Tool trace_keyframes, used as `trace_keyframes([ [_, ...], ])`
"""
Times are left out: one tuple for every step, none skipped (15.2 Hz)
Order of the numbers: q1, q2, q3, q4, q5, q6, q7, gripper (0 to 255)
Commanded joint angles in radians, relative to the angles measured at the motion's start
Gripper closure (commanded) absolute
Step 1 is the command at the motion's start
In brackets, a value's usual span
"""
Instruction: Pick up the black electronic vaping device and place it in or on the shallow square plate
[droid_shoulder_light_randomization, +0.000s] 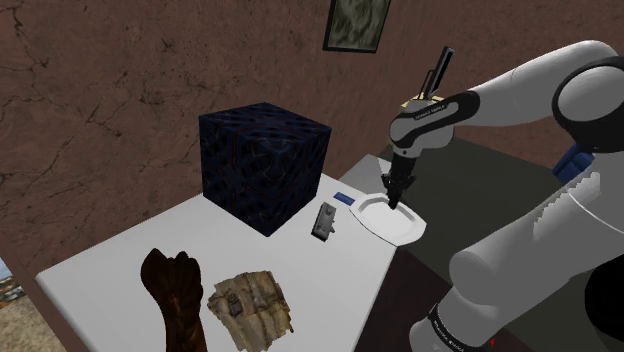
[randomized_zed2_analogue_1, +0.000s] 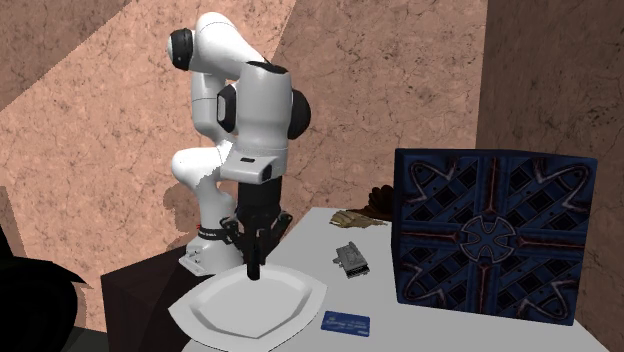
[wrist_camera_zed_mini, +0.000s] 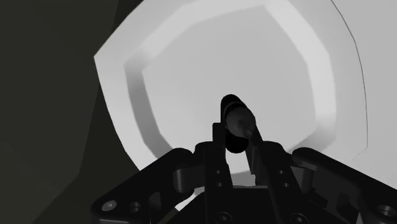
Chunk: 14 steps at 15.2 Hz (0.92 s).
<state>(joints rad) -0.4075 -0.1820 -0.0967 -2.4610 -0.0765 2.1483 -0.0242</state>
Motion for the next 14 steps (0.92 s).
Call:
trace_keyframes([
  [0.000,0.015,-0.001,-0.014,0.000,0.030,0.000,255],
  [0.000,0.024,-0.001,-0.020,0.000,0.045,0.000,255],
  [-0.001,0.033,-0.002,-0.026,0.000,0.060,0.000,255],
  [-0.001,0.043,-0.002,-0.031,0.000,0.075,0.000,255],
  [-0.001,0.053,-0.003,-0.036,0.000,0.089,0.001,255],
  [-0.001,0.063,-0.003,-0.041,0.000,0.104,0.001,255],
  [-0.001,0.074,-0.003,-0.045,0.001,0.119,0.001,255],
  [-0.001,0.084,-0.003,-0.050,0.001,0.134,0.001,255],
  [-0.001,0.086,-0.004,-0.051,0.001,0.138,0.001,255],
  [-0.001,0.087,-0.004,-0.051,0.001,0.138,0.001,255],
  [-0.001,0.087,-0.004,-0.050,0.001,0.138,0.001,255],
  [-0.001,0.087,-0.004,-0.050,0.001,0.138,0.001,255],
  [-0.001,0.087,-0.004,-0.050,0.001,0.138,0.001,255],
  [-0.001,0.087,-0.004,-0.050,0.001,0.138,0.001,255],
])
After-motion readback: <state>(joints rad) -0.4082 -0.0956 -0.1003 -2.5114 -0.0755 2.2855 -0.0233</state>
